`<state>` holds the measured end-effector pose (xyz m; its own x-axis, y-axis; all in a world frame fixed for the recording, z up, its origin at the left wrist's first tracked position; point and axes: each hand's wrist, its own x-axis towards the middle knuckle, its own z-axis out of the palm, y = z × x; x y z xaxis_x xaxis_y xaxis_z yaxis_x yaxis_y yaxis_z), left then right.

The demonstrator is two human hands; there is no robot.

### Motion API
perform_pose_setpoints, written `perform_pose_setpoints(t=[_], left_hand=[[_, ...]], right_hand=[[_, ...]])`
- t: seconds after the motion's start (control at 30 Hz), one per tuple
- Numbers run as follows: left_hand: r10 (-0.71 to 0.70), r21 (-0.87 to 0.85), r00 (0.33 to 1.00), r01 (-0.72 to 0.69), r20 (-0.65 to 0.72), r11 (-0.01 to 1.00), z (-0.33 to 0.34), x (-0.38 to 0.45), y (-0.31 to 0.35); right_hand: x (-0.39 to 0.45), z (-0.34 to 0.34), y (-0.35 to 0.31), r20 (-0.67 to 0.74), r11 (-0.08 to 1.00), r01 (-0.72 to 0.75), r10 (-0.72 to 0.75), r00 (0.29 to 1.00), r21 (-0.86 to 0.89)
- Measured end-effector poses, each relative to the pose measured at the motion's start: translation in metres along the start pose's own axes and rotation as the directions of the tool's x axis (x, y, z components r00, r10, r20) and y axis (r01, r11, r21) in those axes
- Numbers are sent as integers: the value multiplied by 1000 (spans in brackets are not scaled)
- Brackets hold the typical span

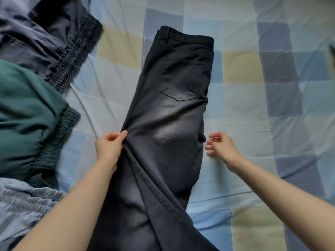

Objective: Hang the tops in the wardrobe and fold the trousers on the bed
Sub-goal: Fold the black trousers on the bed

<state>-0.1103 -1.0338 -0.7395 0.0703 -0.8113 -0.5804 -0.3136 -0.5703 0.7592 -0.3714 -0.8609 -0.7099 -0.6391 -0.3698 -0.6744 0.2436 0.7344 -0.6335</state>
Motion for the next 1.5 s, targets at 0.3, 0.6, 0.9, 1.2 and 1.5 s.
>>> perform_pose_setpoints(t=[0.3, 0.6, 0.9, 1.2, 1.5], left_hand=[[19, 192, 999, -28, 44, 981, -3, 6, 11], [-46, 128, 997, 38, 66, 991, -3, -12, 6], [-76, 113, 994, 66, 79, 991, -36, -14, -13], [13, 655, 976, -156, 217, 739, -58, -67, -40], [100, 602, 970, -218, 223, 768, -97, -112, -58]], right_hand=[[12, 3, -4, -32, 984, 181, -181, 983, -1], [-7, -13, 20, 156, 876, -243, 194, 968, 417], [-27, 6, 4, -111, 966, -94, 124, 986, 240], [-149, 60, 109, 138, 946, -82, 131, 982, -313], [-270, 48, 128, 320, 519, 262, 22, 947, -813]])
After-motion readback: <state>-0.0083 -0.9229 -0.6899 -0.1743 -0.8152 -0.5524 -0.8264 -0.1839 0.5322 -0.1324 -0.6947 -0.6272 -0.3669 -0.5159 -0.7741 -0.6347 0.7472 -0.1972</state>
